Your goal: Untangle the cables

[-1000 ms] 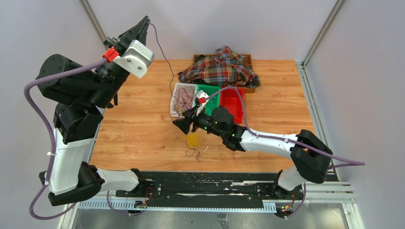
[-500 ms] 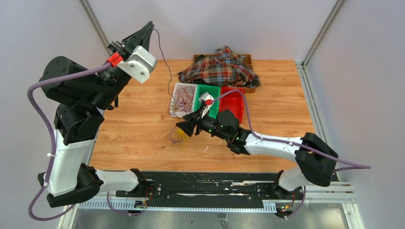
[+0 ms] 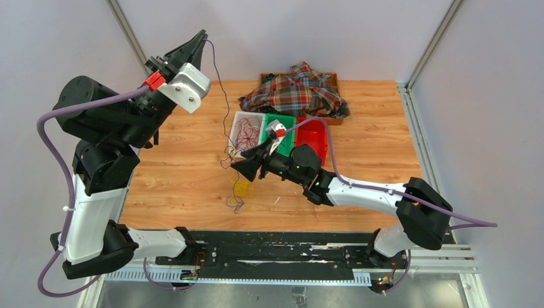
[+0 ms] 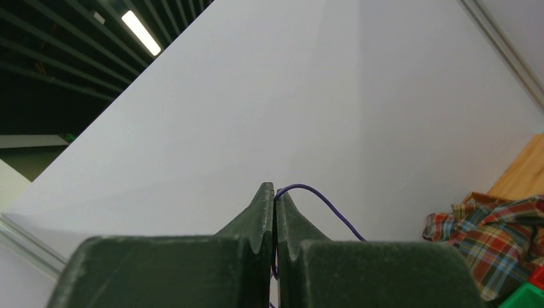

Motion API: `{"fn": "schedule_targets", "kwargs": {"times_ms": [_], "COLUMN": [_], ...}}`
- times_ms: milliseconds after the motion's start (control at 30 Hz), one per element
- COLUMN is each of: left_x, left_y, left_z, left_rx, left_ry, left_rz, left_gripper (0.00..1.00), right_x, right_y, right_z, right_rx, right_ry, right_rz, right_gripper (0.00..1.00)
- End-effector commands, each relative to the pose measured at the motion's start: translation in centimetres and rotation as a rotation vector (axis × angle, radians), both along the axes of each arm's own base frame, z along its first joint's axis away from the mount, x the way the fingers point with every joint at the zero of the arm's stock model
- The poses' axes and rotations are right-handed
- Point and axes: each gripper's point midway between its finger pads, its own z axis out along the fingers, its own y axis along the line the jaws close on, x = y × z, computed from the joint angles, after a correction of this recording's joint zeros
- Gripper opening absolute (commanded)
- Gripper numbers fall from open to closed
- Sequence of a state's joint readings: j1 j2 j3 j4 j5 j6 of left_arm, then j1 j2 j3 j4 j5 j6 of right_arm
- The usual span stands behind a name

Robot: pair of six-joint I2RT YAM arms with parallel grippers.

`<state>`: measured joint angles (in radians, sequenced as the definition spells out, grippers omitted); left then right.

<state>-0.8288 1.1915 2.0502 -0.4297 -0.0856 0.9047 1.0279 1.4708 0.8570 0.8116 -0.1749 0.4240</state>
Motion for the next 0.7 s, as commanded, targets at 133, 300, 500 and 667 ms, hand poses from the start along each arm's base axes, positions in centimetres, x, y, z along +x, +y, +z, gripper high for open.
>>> {"fn": "schedule_targets", "kwargs": {"times_ms": [133,300,500,667], "left_x": [-1.0,-1.1,-1.4,-1.5], "left_y": [0.5,0.7,1.0,1.6], "left_z": [0.8,0.9,1.2,1.5], "left_rx": [-0.021,-0.026,-0.030,-0.007], "left_ry": [-0.023,-0.024,-0.033,-0.063], "left_rz": [-0.019,-0.019,-0.014,0.017], "left_gripper": [0.01,0.00,0.00,0.01], "right_x": [-0.3,0.1,1.0,1.4], "right_y": [1.3,1.8,1.2,-1.2], "right_z": [1.2,0.8,0.7,-2.4], "right_rx": [0.029,0.025,0.004,-0.066], "right_ry": [-0.001,0.009,0.009,0.058], "right_rz": [0.022,0.018,-0.042,-0.115], "right_gripper": [0.50,0.41,0.02,0.00]}}
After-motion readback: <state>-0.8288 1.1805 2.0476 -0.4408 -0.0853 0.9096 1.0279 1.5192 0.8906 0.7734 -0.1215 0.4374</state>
